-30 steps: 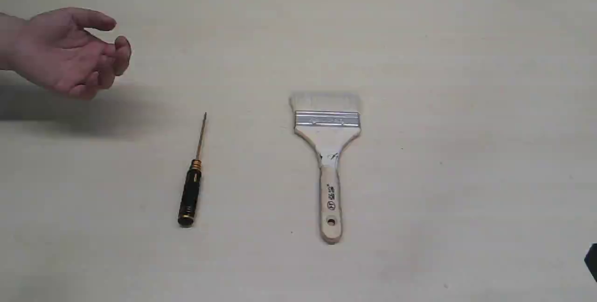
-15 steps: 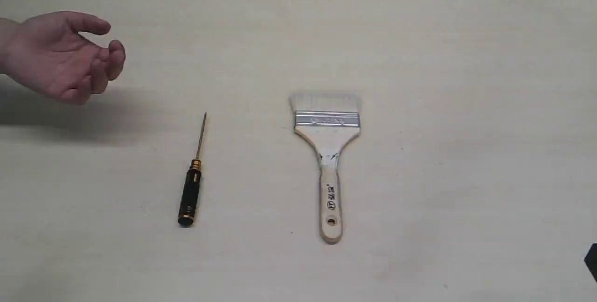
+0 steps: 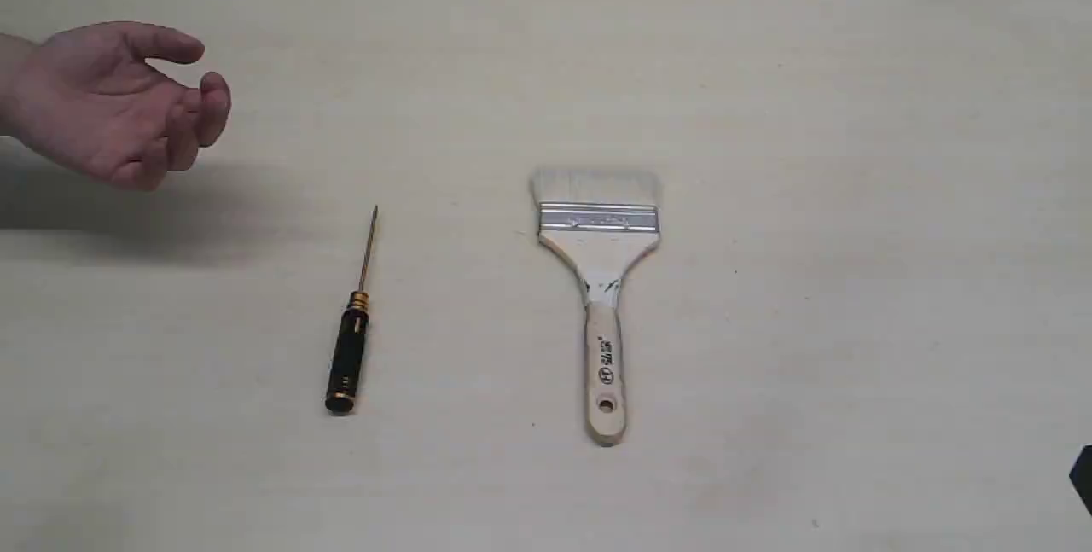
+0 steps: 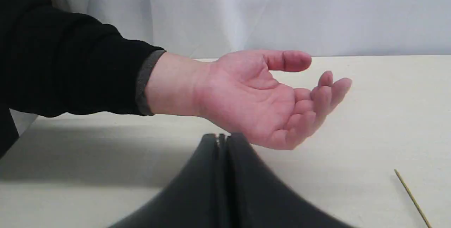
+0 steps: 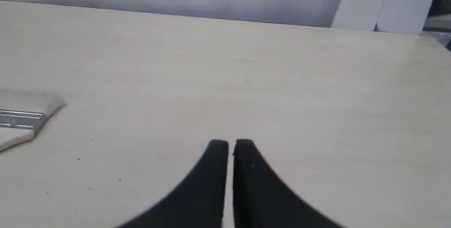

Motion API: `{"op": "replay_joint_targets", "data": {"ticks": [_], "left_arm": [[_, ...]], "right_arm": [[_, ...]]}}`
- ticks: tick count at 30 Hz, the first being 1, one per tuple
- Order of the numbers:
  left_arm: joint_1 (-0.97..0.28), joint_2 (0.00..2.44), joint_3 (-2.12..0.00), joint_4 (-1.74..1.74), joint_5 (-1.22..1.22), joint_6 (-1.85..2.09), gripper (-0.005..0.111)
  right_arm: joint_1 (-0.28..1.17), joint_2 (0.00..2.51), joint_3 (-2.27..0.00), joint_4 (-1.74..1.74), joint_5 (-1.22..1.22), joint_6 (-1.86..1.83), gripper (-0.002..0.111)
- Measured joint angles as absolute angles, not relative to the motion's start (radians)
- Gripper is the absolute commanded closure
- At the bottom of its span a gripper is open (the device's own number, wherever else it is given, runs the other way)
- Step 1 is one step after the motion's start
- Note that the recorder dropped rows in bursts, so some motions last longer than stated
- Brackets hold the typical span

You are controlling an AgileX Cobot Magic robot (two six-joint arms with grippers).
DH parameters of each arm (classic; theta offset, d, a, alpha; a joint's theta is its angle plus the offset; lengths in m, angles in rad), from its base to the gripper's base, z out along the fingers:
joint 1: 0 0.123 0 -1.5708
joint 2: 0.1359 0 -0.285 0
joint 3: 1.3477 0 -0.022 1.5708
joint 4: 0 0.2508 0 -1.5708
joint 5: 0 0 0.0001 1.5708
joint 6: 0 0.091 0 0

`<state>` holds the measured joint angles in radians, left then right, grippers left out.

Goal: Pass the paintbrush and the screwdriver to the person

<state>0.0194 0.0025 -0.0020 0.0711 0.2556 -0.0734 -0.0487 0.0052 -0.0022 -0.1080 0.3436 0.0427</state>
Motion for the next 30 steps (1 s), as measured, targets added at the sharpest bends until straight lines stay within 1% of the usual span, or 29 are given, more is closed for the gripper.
{"op": "replay_joint_targets", "data": {"ticks": [7, 17, 25, 30], "left_arm": [[0.019, 0.002, -0.002, 0.071, 0.256, -0.073, 0.107], [0.019, 0.002, -0.002, 0.071, 0.256, -0.073, 0.107], [0.019, 0.002, -0.002, 0.071, 0.256, -0.073, 0.107], [0.019, 0.002, -0.002, 0.071, 0.256, -0.073, 0.107]], "right_arm": [[-0.049, 0.005, -0.002, -0.112, 0.181, 0.043, 0.104], [-0.049, 0.005, 0.0, -0.117, 0.129, 0.031, 0.104], [-0.049, 0.005, 0.0, -0.117, -0.27, 0.017, 0.104], [-0.049, 0.005, 0.0, -0.117, -0.41, 0.03, 0.104]]}}
